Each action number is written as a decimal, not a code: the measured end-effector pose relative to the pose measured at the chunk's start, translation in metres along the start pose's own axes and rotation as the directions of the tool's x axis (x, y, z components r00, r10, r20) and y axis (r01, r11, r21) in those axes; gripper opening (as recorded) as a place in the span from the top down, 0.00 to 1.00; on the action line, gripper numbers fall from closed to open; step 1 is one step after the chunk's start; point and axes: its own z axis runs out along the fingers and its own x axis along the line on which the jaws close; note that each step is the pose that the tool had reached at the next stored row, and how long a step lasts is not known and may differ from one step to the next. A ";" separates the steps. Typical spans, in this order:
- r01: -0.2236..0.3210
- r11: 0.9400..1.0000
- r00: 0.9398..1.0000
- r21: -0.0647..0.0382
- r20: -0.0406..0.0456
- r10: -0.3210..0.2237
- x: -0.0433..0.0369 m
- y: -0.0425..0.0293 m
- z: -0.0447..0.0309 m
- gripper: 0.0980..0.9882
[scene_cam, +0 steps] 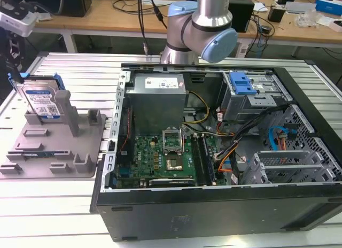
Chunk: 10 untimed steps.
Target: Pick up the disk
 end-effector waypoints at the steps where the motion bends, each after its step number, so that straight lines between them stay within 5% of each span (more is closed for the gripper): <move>1: 0.020 1.000 1.000 0.000 -0.001 -0.020 0.0000 0.0000 0.0001 0.50; 6: 0.172 0.985 0.985 0.000 -0.006 -0.172 0.0000 0.0000 0.0005 0.50; 10: 0.261 0.965 0.965 0.000 -0.010 -0.261 0.0000 -0.0001 0.0013 0.50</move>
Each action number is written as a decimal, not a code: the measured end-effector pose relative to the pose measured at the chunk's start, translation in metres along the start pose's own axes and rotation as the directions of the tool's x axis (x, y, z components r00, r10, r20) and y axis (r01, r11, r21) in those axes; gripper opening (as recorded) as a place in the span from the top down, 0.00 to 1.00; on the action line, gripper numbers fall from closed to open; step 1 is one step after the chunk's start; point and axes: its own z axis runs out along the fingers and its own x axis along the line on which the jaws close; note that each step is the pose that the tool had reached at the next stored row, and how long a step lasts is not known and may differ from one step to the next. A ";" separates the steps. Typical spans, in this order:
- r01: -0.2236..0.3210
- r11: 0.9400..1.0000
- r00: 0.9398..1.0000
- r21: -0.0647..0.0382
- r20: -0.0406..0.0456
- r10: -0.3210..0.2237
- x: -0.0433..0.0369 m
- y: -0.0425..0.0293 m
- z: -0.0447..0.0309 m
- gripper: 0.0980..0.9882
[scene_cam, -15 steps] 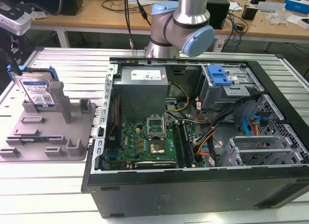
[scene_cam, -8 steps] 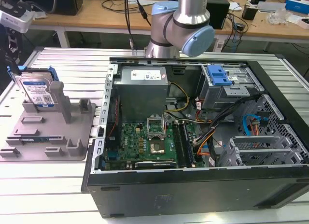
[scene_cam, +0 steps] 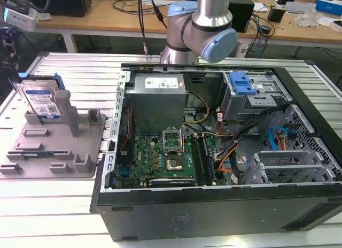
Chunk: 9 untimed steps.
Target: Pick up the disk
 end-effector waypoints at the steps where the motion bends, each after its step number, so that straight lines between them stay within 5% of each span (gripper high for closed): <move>1: 0.021 1.000 1.000 0.000 -0.001 -0.021 0.0000 0.0000 0.0003 0.50; 5: 0.120 0.993 0.993 0.000 -0.006 -0.120 0.0000 -0.0001 0.0011 0.50; 9: 0.121 0.993 0.993 0.000 -0.006 -0.121 0.0000 -0.0001 0.0010 0.50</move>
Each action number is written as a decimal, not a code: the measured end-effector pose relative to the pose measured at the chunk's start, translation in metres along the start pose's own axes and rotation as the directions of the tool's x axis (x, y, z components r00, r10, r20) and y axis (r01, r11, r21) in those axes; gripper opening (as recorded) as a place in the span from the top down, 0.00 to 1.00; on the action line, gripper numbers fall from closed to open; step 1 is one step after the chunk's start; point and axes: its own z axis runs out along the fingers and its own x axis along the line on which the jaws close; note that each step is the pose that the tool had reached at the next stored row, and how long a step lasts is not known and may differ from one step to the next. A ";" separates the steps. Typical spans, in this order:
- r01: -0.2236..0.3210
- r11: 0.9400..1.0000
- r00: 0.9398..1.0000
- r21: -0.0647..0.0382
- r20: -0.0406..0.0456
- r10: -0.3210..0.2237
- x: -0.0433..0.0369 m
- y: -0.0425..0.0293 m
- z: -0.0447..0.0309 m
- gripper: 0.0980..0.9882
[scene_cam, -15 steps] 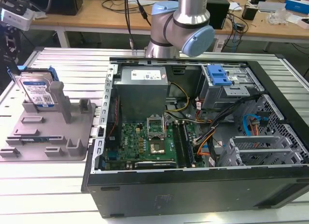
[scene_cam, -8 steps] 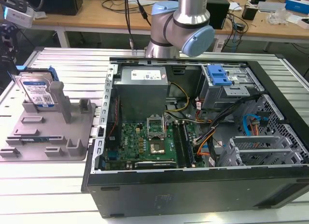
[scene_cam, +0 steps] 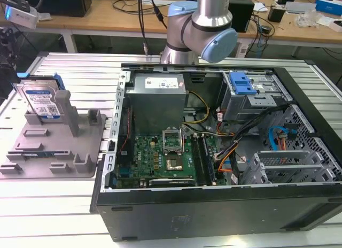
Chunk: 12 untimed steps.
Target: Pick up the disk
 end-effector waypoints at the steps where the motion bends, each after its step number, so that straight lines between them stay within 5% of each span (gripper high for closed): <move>1: 0.000 1.000 1.000 0.000 0.000 0.000 0.0000 0.0000 0.0000 0.50; 3: 0.000 1.000 1.000 0.000 0.000 0.000 -0.0028 0.0005 0.0001 0.50; 12: -0.001 1.000 1.000 0.001 -0.020 0.001 -0.0422 0.0117 0.0004 0.50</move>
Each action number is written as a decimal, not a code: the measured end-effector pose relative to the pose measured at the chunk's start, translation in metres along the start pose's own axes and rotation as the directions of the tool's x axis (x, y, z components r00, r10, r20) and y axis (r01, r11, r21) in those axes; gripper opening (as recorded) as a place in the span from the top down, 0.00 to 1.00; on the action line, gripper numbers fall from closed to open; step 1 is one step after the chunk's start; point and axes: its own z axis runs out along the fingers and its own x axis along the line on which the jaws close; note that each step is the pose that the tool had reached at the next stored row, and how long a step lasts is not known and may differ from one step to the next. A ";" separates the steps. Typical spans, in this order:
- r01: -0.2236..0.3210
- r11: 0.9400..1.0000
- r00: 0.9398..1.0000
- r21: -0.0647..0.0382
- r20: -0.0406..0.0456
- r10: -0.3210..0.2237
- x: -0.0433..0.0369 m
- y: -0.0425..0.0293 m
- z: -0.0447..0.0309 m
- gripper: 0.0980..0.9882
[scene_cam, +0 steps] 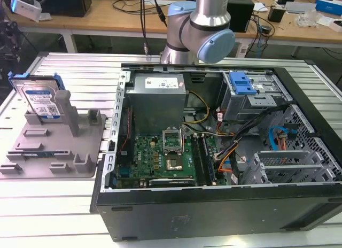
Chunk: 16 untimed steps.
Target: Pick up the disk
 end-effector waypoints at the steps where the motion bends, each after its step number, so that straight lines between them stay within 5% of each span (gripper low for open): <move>1: 0.000 1.000 1.000 0.000 -0.001 0.000 -0.0043 0.0010 -0.0001 0.50; 7: 0.007 1.000 1.000 0.001 -0.010 -0.007 -0.0306 0.0104 0.0004 0.50; 9: 0.011 1.000 1.000 0.002 -0.019 -0.011 -0.0313 0.0112 0.0005 0.50; 16: 0.023 1.000 1.000 0.008 -0.020 -0.023 -0.0313 0.0119 0.0013 0.50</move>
